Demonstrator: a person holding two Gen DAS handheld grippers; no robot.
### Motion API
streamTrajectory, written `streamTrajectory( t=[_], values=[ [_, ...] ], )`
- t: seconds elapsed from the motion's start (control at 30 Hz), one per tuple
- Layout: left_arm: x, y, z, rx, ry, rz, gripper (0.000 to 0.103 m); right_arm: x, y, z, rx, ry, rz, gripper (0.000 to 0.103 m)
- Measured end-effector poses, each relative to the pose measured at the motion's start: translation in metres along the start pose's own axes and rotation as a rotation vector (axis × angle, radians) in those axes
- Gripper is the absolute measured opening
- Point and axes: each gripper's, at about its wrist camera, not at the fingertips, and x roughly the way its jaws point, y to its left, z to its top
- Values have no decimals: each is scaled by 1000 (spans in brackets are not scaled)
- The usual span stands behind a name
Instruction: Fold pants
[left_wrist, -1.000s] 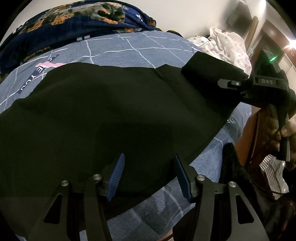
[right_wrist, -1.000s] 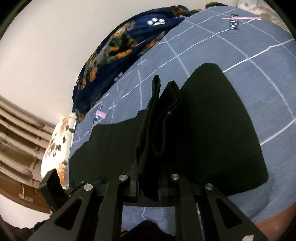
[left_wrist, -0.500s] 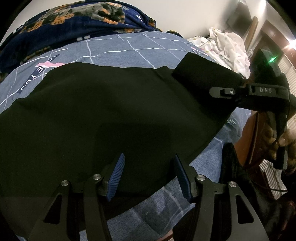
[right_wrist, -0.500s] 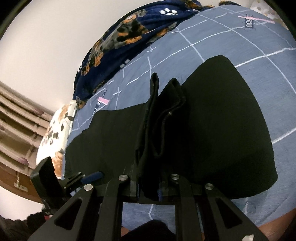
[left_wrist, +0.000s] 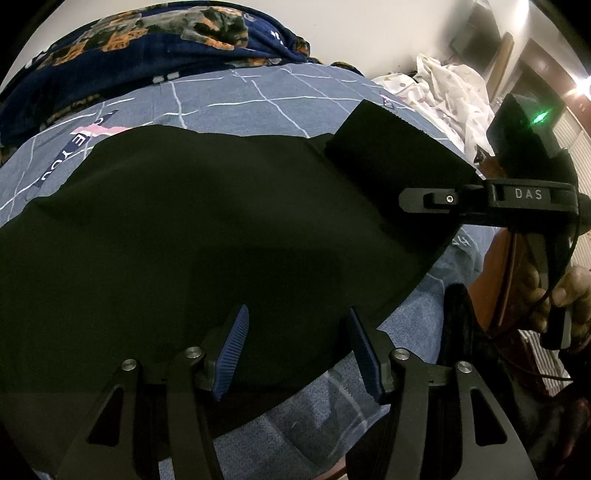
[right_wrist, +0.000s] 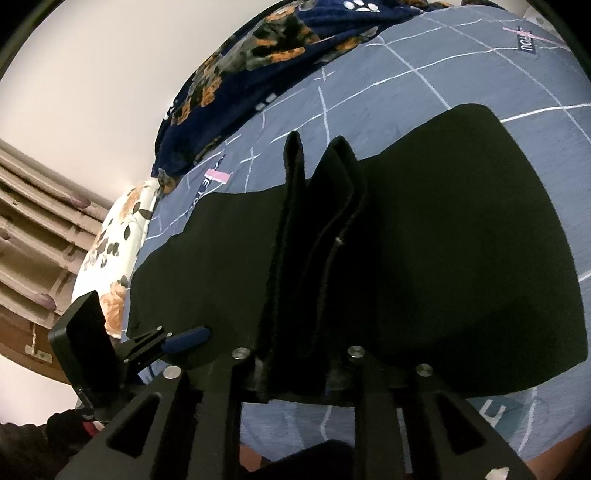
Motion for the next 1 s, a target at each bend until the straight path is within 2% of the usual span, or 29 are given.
streamTrajectory(
  t=[0.07,0.2,0.33,0.53,0.83,1.0],
  values=[
    [0,-1,-1,0,-1,-1,57,1,-1,0,9,4,23,31],
    [0,-1,-1,4,-2,-2,58,4,2,-2,21,15,85,53],
    [0,-1,-1,6,-3,-2,59,5,7,-4,10,20,129,66],
    [0,-1,-1,5,-3,-1,59,12,-5,-6,104,54,246,68],
    [0,-2,-2,7,-4,0,60,8,-23,-5,244,31,425,71],
    [0,-2,-2,8,-4,0,61,13,-25,-7,257,56,439,71]
  ],
)
